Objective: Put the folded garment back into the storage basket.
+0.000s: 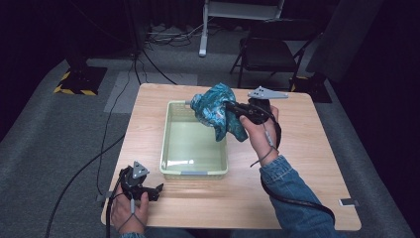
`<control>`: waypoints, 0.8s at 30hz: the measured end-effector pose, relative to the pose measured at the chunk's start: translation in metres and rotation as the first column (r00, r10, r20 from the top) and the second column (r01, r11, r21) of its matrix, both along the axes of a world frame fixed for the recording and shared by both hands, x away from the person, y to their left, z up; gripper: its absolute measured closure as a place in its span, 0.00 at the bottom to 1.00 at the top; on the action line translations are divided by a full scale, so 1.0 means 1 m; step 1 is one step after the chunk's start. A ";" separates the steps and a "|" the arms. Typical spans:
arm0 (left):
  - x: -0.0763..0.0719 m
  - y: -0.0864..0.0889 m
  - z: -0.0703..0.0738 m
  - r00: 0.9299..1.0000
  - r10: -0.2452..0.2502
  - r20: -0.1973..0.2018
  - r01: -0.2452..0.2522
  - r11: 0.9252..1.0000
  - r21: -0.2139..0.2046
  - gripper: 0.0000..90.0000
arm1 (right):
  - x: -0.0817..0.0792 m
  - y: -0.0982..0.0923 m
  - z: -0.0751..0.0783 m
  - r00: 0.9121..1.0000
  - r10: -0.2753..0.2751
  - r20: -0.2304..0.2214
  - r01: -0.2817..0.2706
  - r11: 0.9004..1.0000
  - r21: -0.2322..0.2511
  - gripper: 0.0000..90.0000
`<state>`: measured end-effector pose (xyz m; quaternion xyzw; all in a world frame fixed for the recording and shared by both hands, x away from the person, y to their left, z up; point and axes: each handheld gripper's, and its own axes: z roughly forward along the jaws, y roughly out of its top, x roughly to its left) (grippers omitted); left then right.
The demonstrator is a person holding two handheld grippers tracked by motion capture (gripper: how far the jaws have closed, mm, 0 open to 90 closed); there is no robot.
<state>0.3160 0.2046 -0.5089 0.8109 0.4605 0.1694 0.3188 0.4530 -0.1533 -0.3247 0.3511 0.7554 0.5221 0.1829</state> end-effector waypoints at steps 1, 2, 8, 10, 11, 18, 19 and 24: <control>0.000 0.000 0.000 1.000 -0.001 0.000 0.001 1.000 0.000 0.00 | 0.001 0.004 -0.001 1.000 0.003 -0.003 -0.003 1.000 -0.002 0.94; 0.000 0.000 0.000 1.000 -0.001 0.000 0.001 1.000 0.000 0.00 | 0.001 0.006 -0.002 1.000 0.004 -0.006 -0.004 1.000 -0.003 0.94; 0.000 0.000 0.000 1.000 0.001 0.002 -0.001 1.000 -0.001 0.00 | 0.005 0.024 -0.010 1.000 0.018 -0.020 -0.018 1.000 -0.010 0.94; 0.000 0.000 0.000 1.000 0.002 0.003 -0.002 1.000 -0.001 0.00 | 0.007 0.029 -0.013 0.999 0.020 -0.026 -0.020 1.000 -0.012 0.94; 0.000 0.000 0.000 1.000 0.001 0.002 -0.001 1.000 0.000 0.00 | 0.007 0.031 -0.013 0.999 0.021 -0.026 -0.021 1.000 -0.013 0.94; 0.000 0.000 0.000 1.000 0.002 0.002 -0.002 1.000 -0.001 0.00 | 0.011 0.043 -0.026 0.998 0.026 -0.054 -0.027 0.999 -0.019 0.94; 0.000 0.000 0.000 1.000 0.001 0.002 -0.001 1.000 0.000 0.00 | 0.012 0.044 -0.027 0.998 0.025 -0.059 -0.026 0.999 -0.018 0.94; 0.000 0.000 0.000 1.000 0.001 0.003 -0.001 1.000 0.000 0.00 | 0.014 0.050 -0.033 0.997 0.023 -0.079 -0.024 1.000 -0.014 0.94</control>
